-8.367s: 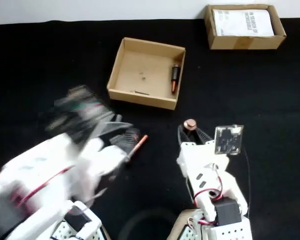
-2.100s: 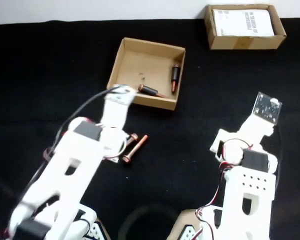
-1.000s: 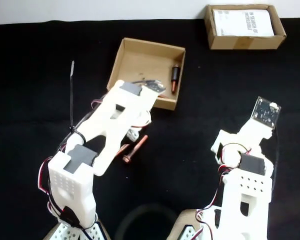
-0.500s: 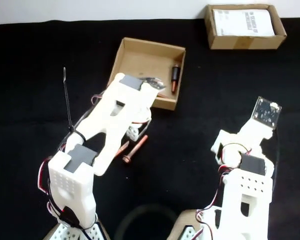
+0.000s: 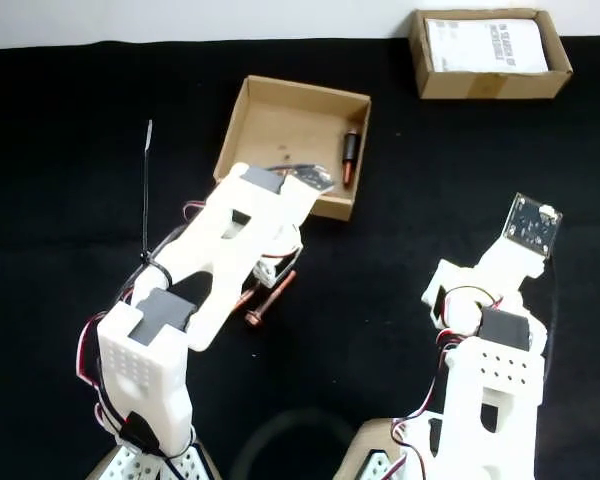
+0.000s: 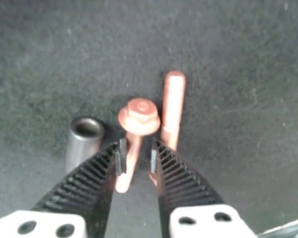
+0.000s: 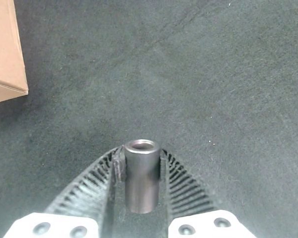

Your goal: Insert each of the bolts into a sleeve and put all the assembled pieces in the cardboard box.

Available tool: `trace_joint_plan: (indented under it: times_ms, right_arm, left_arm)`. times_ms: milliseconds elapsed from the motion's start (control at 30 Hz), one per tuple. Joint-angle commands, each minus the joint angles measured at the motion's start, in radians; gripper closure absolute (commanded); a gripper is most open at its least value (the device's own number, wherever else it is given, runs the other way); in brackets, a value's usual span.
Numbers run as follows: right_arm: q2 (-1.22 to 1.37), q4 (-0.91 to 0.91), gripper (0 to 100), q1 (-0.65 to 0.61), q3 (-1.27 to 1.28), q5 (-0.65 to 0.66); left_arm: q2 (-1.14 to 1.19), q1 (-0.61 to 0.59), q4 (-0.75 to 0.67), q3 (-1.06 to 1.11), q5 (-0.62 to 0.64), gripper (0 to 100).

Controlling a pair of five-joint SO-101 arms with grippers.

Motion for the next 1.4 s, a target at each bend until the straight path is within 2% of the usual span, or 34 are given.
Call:
trace_joint_plan:
  times_ms: [0,233,333,533,667,800,1033,1100,1233,1367]
  right_arm:
    - [-0.024,-0.016,99.1,0.01,-0.013,0.002]
    - [-0.024,-0.016,99.1,0.015,-0.013,0.002]
    - [-0.022,-0.018,99.1,0.033,-0.022,0.002]
    - [-0.022,-0.022,99.1,0.039,-0.031,0.0]
    - [-0.022,-0.024,99.1,0.005,-0.03,-0.048]
    - [-0.022,-0.022,99.1,-0.114,-0.018,-0.057]
    - [-0.031,-0.041,99.1,-0.386,0.053,-0.043]
    - [-0.031,-0.07,99.1,-0.43,0.056,-0.002]
    - [-0.031,-0.156,99.1,-0.496,0.071,0.074]
    - [-0.031,-0.226,99.1,-0.564,0.091,0.107]
  left_arm:
    - [-0.005,0.013,-0.052,0.021,-0.008,90]
    - [-0.007,0.012,-0.247,0.151,-0.008,91]
    - [-0.007,0.012,-0.247,0.151,-0.008,100]
    - [-0.021,0.012,-0.244,0.153,-0.003,99]
    - [-0.107,0.018,-0.244,0.153,-0.002,99]
    - [-0.288,0.021,-0.273,0.151,-0.005,99]
    - [-0.694,0.021,-0.477,0.162,-0.006,99]
    - [-0.789,0.024,-0.466,0.163,-0.006,99]
    - [-0.961,0.058,-0.356,0.219,-0.006,99]
    - [-1.156,0.107,-0.33,0.401,-0.002,99]
